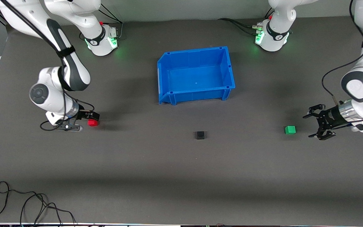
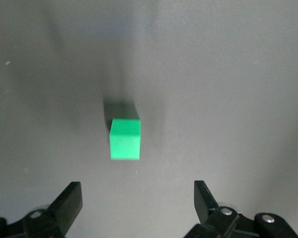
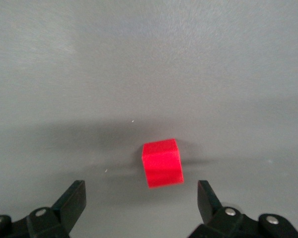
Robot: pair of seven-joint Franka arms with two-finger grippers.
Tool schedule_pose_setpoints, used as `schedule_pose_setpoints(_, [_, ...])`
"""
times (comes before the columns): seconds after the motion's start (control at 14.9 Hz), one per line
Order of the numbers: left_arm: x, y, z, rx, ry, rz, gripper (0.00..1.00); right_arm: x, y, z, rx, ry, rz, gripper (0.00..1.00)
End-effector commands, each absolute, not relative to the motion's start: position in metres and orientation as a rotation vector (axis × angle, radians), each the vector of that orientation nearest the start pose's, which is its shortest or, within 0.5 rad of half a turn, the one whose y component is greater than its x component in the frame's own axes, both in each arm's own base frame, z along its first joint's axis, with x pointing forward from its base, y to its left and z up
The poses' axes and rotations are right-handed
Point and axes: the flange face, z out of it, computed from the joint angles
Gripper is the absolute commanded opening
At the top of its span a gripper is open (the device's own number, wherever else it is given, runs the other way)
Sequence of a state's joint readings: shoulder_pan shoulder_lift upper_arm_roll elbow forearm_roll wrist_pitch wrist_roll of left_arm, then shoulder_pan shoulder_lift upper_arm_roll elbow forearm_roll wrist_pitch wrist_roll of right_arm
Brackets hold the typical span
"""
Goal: Attach green and red cubes to black cube
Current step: 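Reach the right gripper to the red cube while the left gripper reaches the green cube, then close the right gripper on the red cube while the left gripper grasps green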
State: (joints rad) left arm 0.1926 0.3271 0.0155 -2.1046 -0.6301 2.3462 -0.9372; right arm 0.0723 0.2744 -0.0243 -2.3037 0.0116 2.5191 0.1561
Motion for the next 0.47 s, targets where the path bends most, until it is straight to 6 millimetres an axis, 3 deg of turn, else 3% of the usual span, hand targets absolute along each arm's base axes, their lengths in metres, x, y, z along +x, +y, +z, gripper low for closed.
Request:
schedule_pose_setpoints(0.0, [0.551,0.108,0.225,1.912,1.952,-0.278,1.00,0.517,0.016,0.185,-3.156,0.139,0.044,0.99])
schedule_pose_setpoints(0.13, [0.547,0.105,0.201,1.900,1.944,-0.262,1.00,0.512,0.004,0.167,-3.164,0.135,0.004,0.99])
schedule_pose_setpoints(0.4, [0.544,0.098,0.178,1.880,1.929,-0.255,1.00,0.508,0.003,0.160,-3.164,0.134,-0.001,1.00])
